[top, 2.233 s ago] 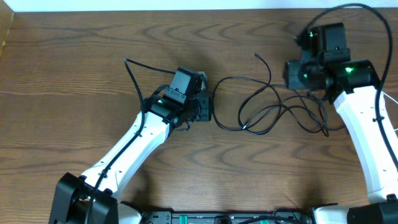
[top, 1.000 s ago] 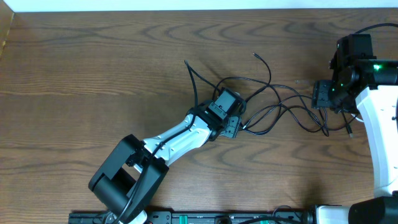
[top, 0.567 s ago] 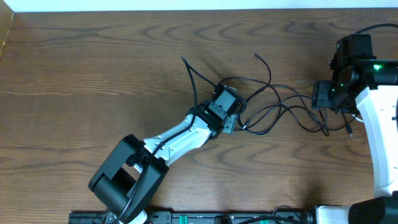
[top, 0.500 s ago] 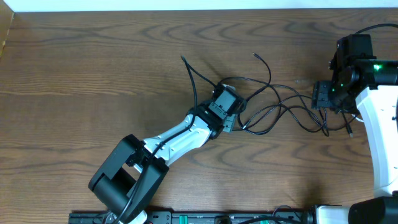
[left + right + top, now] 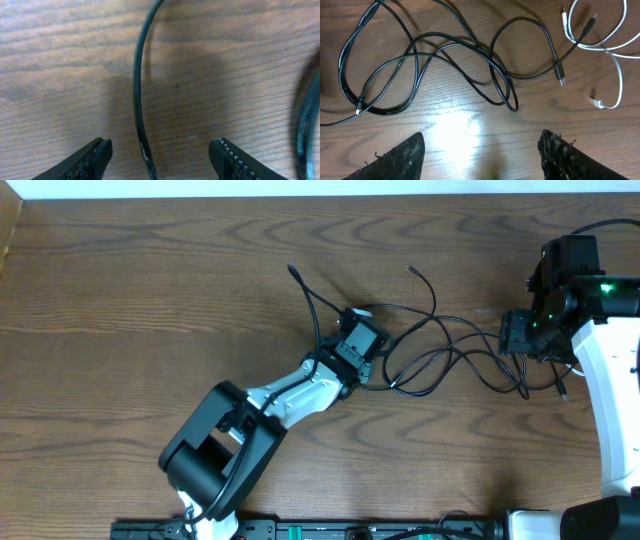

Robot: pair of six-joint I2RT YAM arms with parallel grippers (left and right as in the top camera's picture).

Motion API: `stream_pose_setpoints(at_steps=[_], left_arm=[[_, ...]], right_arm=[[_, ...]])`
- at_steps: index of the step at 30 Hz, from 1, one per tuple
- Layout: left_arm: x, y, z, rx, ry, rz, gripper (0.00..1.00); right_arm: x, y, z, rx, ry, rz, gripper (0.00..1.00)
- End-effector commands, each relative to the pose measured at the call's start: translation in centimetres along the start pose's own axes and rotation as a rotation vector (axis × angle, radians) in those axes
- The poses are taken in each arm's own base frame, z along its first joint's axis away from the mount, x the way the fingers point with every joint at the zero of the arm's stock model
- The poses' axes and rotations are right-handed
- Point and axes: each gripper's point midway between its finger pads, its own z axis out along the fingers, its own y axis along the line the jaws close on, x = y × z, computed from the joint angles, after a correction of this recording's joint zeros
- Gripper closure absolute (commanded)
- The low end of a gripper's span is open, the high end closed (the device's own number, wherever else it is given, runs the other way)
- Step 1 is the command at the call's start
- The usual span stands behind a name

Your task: Untangle cables

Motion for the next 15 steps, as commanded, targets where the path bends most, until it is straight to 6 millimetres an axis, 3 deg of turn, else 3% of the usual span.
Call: stream_pose_setpoints(at_steps=[1,3,7,8,13,15], left_arm=[[0.9,0.6,1.1,-0.033,0.022,0.001,0.33],[1.2,0.6,1.3,-0.037,0.030,0.004,0.46],[1.5,0.8,1.2,-0.042,0.044,0.010,0.87],[1.6,0.9,1.1,-0.045,0.051,0.012,0.92],[1.4,2.9,-0.8,-0.073,0.082,-0.004,0.93],[0.2,6.1,-3.1,-0.106,0.080,-0.064,0.92]], right_arm=[[-0.2,0.0,-0.4,-0.004,-0.010,0.021,0.31],[-0.2,0.0,-0.4,-0.004,-0.011,0.021,0.31],[-0.2,0.0,-0.4,-0.004,-0.010,0.021,0.31],[-0.2,0.0,-0.4,-0.004,-0.010,0.021,0.31],[-0.4,0.0,-0.4,-0.005,-0.019,0.021,0.30],[-0.6,0.0,-0.4,-0.006,-0.026,0.022,0.30]])
